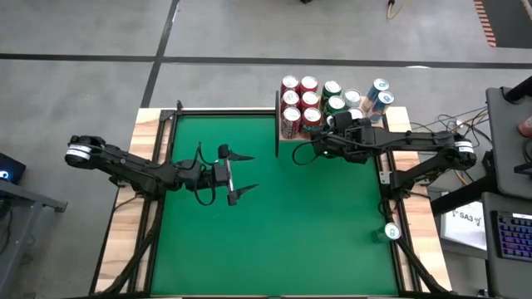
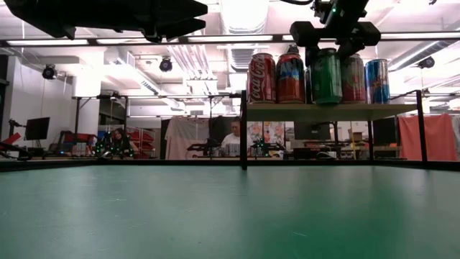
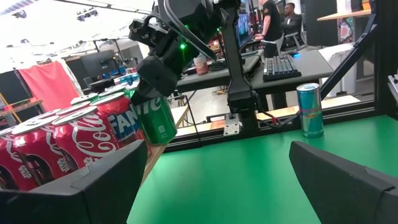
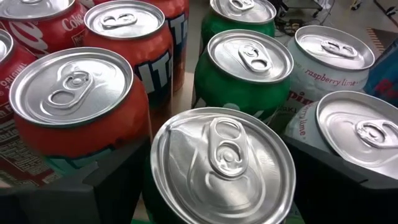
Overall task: Place canned beverage on shelf
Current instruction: Put the green soda can on the shelf aligned with the other green soda cans
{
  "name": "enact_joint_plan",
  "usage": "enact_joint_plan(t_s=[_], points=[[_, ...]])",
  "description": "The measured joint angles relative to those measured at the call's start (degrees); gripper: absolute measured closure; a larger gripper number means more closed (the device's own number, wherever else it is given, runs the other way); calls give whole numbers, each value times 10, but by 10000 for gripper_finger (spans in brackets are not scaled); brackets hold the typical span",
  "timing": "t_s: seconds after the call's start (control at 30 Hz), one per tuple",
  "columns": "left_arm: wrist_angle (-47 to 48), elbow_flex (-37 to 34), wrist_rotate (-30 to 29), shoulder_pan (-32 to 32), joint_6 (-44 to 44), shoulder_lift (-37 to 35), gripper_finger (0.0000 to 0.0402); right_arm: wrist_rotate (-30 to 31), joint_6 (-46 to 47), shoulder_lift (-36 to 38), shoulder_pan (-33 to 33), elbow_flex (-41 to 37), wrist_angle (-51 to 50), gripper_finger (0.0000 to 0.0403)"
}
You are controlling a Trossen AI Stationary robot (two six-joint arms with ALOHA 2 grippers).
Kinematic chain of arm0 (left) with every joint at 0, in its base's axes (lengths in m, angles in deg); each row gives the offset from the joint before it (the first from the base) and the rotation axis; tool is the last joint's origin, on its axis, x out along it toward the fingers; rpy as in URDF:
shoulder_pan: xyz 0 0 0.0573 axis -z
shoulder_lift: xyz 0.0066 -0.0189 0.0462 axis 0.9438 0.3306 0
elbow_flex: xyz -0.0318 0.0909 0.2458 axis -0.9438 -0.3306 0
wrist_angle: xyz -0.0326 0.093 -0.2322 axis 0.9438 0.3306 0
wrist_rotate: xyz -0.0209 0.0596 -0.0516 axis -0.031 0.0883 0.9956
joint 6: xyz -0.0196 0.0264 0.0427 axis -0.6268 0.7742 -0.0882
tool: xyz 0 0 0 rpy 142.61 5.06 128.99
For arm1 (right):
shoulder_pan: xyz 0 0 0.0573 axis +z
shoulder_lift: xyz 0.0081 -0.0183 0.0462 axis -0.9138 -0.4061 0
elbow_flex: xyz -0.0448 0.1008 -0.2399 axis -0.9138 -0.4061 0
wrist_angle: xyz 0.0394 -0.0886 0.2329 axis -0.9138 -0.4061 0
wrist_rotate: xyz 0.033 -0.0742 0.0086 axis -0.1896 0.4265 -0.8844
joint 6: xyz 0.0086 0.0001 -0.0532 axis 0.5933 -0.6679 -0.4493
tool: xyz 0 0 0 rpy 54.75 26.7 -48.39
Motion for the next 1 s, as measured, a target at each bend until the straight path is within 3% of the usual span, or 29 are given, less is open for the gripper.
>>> enact_joint_plan(t_s=[0.67, 0.83, 1.0], points=[[-12, 0, 2, 0, -4, 14, 24, 16, -7, 0, 0, 0, 23, 76], [-152, 14, 18, -12, -2, 119, 24, 16, -7, 0, 0, 0, 24, 76], [-201, 109, -19, -13, 1, 271, 25, 16, -8, 0, 0, 0, 24, 76]])
